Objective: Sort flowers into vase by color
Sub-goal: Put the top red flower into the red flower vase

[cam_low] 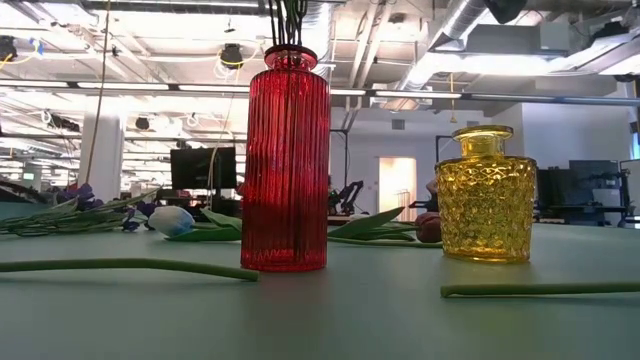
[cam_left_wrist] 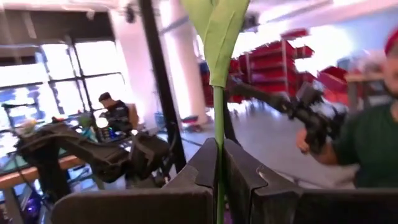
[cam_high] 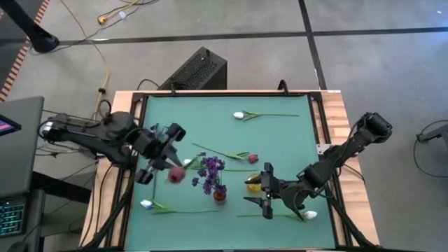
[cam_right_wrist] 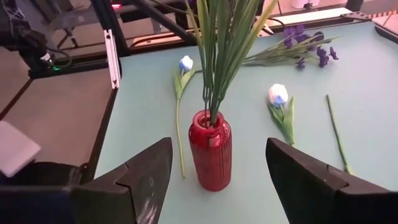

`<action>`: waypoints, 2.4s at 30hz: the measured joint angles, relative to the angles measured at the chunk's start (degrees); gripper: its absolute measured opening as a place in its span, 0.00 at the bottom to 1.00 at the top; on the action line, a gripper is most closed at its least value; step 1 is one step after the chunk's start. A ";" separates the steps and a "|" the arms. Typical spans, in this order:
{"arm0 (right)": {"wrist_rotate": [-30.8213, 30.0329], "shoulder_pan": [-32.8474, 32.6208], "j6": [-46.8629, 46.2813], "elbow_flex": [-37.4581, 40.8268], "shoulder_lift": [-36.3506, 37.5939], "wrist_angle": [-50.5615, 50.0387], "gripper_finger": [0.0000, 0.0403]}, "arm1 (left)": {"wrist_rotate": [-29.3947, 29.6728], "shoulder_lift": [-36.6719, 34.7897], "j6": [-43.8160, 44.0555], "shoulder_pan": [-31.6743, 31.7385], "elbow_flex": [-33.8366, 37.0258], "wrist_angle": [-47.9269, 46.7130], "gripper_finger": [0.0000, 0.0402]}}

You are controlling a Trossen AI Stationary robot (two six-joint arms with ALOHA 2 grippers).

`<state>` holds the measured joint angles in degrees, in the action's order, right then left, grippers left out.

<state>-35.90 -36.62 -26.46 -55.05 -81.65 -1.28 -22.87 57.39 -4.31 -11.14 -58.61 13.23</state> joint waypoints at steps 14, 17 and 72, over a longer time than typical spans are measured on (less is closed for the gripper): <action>-0.02 -0.15 1.03 0.00 -0.09 0.46 0.71 | 9.55 0.92 -7.67 -21.55 9.10 9.51 0.00; -0.04 -0.72 1.03 0.00 -0.09 0.48 0.71 | 12.95 1.52 -11.93 -24.73 17.44 23.02 0.00; -1.33 -0.98 2.51 0.00 -0.17 3.58 0.71 | 29.91 41.28 -7.46 -13.55 20.35 64.42 0.00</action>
<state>-37.23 -37.60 -23.94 -55.05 -81.82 2.30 7.04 98.67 -11.77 -24.69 -38.26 77.65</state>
